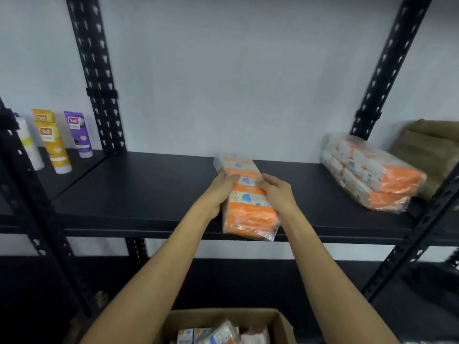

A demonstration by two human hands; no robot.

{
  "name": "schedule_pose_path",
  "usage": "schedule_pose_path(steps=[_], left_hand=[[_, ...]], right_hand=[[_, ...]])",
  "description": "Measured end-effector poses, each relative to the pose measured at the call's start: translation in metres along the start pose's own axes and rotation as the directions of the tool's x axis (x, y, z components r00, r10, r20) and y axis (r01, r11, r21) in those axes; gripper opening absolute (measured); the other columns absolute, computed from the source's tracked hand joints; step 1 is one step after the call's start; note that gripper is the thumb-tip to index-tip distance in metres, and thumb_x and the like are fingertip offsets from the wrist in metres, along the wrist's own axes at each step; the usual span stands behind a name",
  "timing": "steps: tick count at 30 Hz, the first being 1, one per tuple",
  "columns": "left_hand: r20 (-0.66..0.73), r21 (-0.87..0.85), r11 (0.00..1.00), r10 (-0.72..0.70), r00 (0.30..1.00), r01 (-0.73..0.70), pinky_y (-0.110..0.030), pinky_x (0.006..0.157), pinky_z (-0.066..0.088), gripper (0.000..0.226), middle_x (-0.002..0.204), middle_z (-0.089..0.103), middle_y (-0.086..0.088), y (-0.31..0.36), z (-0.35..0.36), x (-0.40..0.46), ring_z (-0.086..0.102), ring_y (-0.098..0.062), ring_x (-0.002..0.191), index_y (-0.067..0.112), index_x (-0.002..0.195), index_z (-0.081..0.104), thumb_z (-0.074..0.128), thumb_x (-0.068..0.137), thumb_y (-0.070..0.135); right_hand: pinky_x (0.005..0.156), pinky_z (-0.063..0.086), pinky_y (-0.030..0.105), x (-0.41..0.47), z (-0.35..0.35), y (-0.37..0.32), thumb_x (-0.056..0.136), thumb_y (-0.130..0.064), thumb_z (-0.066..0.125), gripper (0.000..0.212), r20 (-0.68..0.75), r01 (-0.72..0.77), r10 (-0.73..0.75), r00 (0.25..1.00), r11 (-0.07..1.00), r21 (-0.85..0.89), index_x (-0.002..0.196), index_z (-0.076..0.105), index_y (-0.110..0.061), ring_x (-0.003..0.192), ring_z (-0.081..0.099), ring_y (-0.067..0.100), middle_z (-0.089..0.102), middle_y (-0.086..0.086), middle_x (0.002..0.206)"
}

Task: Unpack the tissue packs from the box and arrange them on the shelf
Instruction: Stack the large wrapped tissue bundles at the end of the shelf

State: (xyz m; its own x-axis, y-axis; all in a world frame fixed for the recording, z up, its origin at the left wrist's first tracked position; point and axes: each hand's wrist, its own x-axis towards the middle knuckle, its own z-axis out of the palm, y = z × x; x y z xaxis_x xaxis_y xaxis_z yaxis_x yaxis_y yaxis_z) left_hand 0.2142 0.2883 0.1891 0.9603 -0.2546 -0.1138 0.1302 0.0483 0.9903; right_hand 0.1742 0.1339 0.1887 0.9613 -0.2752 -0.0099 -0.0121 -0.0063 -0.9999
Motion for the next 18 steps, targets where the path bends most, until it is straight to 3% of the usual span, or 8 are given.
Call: schedule_pose_path(steps=[4,6,8,11,13,16,18], left_hand=[[-0.038,0.098,0.995,-0.009,0.999,0.012,-0.045,0.091,0.06,0.082,0.139,0.056,-0.008,-0.011,0.002,0.033,0.069,-0.024,0.109,0.038,0.151,0.03,0.063,0.077,0.051],[-0.039,0.104,0.994,-0.02,0.999,0.024,-0.043,0.091,0.06,0.068,0.132,0.06,-0.007,-0.003,0.006,0.022,0.07,-0.022,0.106,0.03,0.148,0.031,0.062,0.089,0.043],[-0.045,0.098,0.995,-0.012,0.999,0.017,-0.034,0.082,0.061,0.051,0.116,0.067,-0.002,0.004,0.004,0.01,0.072,-0.017,0.096,0.023,0.145,0.033,0.058,0.101,0.03],[-0.053,0.059,0.997,0.055,0.997,-0.052,-0.014,0.058,0.051,0.068,0.103,0.065,0.006,0.001,-0.005,0.009,0.067,-0.006,0.086,0.016,0.157,0.02,0.058,0.103,0.033],[-0.021,-0.06,0.998,0.022,1.0,-0.023,-0.021,0.069,0.056,0.063,0.108,0.073,-0.001,0.002,-0.002,0.004,0.073,-0.016,0.094,0.016,0.152,0.036,0.059,0.1,0.043],[0.063,-0.244,0.966,-0.07,0.996,0.083,-0.048,0.093,0.058,0.05,0.115,0.075,-0.014,-0.003,0.007,0.0,0.073,-0.032,0.105,0.018,0.134,0.061,0.055,0.098,0.052],[0.032,-0.278,0.957,-0.077,0.996,0.083,-0.053,0.091,0.059,0.051,0.113,0.075,-0.016,-0.011,0.014,0.004,0.073,-0.037,0.102,0.021,0.133,0.059,0.058,0.095,0.054]], right_hand=[[0.061,0.06,0.03,0.009,-0.008,0.001,0.095,-0.016,0.068,0.027,0.033,-0.077,0.075,0.997,0.995,0.059,0.122,0.066,-0.015,0.08,0.076,0.021,0.074,0.008,0.103],[0.068,0.062,0.037,0.011,-0.014,0.001,0.096,-0.018,0.068,0.029,0.072,-0.106,0.098,0.993,0.989,0.108,0.124,0.065,-0.011,0.087,0.076,0.026,0.075,0.012,0.106],[0.085,0.061,0.045,0.013,-0.021,0.001,0.097,-0.023,0.066,0.032,0.088,-0.118,0.105,0.991,0.98,0.158,0.125,0.065,-0.006,0.097,0.075,0.03,0.075,0.015,0.109],[0.101,0.053,0.052,0.013,-0.026,0.004,0.098,-0.034,0.064,0.039,0.083,-0.111,0.096,0.992,0.974,0.196,0.125,0.063,-0.005,0.106,0.072,0.031,0.074,0.016,0.114],[0.097,0.055,0.05,0.008,-0.022,0.005,0.097,-0.037,0.065,0.051,0.141,-0.116,0.086,0.986,0.97,0.213,0.137,0.054,-0.006,0.107,0.072,0.031,0.071,0.016,0.122],[0.086,0.06,0.044,0.003,-0.014,0.005,0.094,-0.037,0.069,0.071,0.225,-0.103,0.057,0.973,0.974,0.201,0.154,0.032,-0.027,0.103,0.074,0.023,0.063,0.005,0.132],[0.08,0.062,0.041,0.001,-0.009,0.004,0.098,-0.032,0.064,0.036,0.261,-0.069,0.032,0.965,0.989,0.134,0.131,0.051,-0.031,0.093,0.076,0.02,0.069,0.001,0.116]])
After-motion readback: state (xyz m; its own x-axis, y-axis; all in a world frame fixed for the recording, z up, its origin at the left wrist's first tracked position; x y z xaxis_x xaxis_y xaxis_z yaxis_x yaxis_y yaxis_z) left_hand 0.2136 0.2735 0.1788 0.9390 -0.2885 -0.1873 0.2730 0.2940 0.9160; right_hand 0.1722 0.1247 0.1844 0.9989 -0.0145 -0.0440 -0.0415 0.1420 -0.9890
